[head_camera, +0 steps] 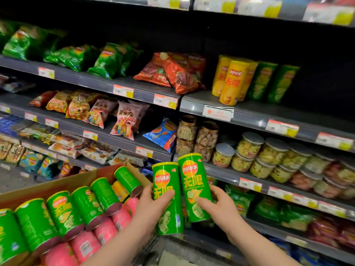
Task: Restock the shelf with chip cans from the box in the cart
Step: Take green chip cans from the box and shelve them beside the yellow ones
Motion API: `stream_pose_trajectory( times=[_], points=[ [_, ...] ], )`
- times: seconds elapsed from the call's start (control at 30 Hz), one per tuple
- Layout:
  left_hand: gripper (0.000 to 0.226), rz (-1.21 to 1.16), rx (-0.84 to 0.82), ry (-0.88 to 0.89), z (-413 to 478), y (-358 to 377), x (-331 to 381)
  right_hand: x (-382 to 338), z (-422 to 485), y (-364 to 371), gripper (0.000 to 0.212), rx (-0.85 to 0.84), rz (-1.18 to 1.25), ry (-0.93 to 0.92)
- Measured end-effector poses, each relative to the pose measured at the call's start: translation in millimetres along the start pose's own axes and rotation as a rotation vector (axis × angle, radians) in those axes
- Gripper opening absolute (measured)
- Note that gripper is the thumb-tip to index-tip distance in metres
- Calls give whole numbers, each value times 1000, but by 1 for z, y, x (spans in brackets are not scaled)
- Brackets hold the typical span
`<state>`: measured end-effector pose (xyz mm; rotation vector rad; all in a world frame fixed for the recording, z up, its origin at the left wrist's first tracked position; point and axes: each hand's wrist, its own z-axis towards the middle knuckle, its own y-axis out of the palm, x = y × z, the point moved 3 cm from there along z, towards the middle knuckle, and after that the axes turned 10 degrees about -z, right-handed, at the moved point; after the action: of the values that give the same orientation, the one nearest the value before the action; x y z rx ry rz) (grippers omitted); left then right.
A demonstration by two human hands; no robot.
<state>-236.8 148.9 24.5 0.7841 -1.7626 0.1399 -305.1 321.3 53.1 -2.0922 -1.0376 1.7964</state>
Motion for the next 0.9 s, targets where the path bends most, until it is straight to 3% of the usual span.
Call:
stream_pose_trajectory(
  times=[0.13,0.23,0.37,0.5,0.6,0.9],
  points=[
    [66,60,-36,17,1,62,-2,18,5,-61,50,36,65,-9],
    [47,61,-112,37,-4,120,-3,35,12,-115,41,75,111,-28],
    [29,18,-202,43,-6,187,-9,59,21,-173,55,95,172,-34],
    [32,18,-223,64,-7,236,-8,73,30,-220,44,118,186,-77],
    [39,35,-234,96,-4,265,-4,82,42,-249,54,145,162,-99],
    [28,22,-290,201,20,313,43,62,84,-291,43,173,265,-201]
  ],
)
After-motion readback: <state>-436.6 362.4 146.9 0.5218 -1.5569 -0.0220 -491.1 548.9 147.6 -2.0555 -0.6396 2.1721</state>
